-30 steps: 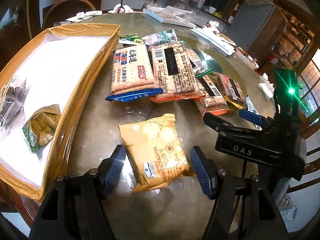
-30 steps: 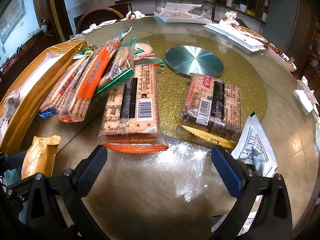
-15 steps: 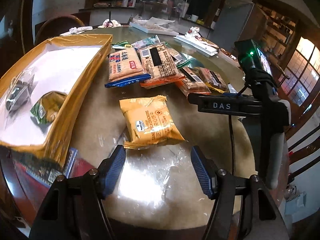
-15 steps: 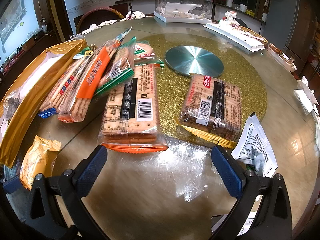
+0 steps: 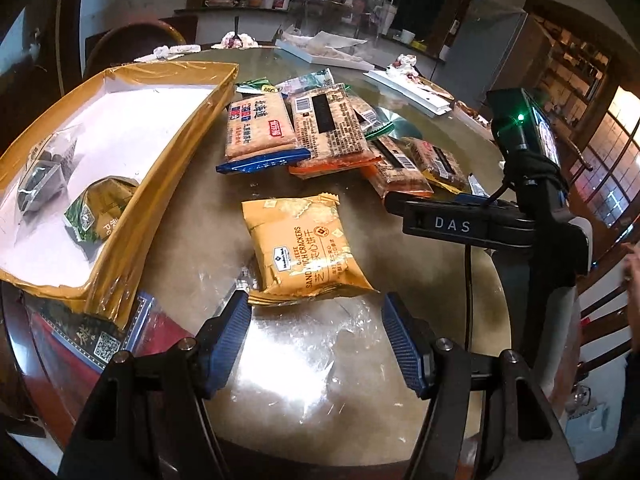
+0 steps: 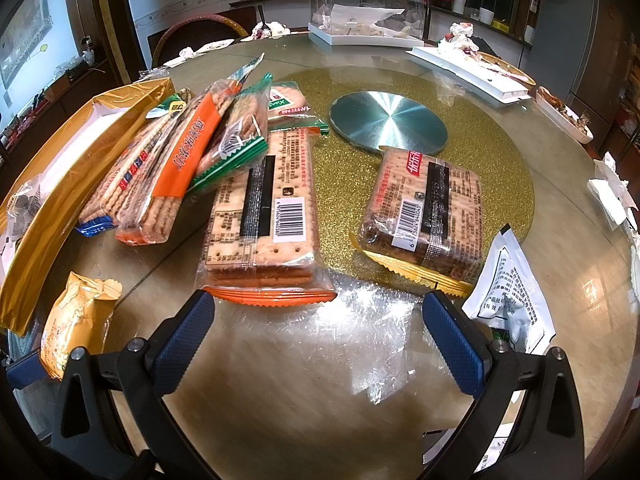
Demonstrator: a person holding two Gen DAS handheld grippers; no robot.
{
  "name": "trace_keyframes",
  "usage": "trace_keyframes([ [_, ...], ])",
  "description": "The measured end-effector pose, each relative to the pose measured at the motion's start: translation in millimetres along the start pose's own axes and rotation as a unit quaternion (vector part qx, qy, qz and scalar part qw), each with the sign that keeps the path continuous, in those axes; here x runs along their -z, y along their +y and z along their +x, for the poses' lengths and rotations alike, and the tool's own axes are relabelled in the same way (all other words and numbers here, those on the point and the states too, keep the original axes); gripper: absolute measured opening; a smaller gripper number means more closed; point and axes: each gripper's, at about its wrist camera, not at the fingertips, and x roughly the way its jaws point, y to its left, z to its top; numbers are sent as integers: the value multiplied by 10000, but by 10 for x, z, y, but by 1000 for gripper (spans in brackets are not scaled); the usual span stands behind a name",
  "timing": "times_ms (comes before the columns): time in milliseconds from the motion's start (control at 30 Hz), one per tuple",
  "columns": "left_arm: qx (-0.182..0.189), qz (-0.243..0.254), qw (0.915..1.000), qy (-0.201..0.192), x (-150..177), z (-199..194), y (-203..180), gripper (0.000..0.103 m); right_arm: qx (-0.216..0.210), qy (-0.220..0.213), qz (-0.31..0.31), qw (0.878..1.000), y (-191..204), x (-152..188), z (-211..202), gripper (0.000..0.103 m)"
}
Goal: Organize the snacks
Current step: 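Grasp the yellow sandwich-cracker pack with the left gripper while the right grasps a white paper sachet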
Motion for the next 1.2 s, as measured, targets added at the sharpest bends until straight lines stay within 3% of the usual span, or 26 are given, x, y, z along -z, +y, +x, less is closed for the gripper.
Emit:
trace_keyframes([
  [333,-136,-304,9994,7,-21,7,8,67,-3,-3,-2,10000,0,-1,1,103],
  [933,-106,-295,9995,2,24,-79,137,67,-5,-4,-3,10000,-1,-2,1,103],
  [1100,310,-677,9972,122,-54,-144,325,67,41,-3,53,10000,24,4,-3,103],
  [1200,310,-669,9972,127,-164,-113,312,68,29,-4,48,10000,31,-1,0,103],
])
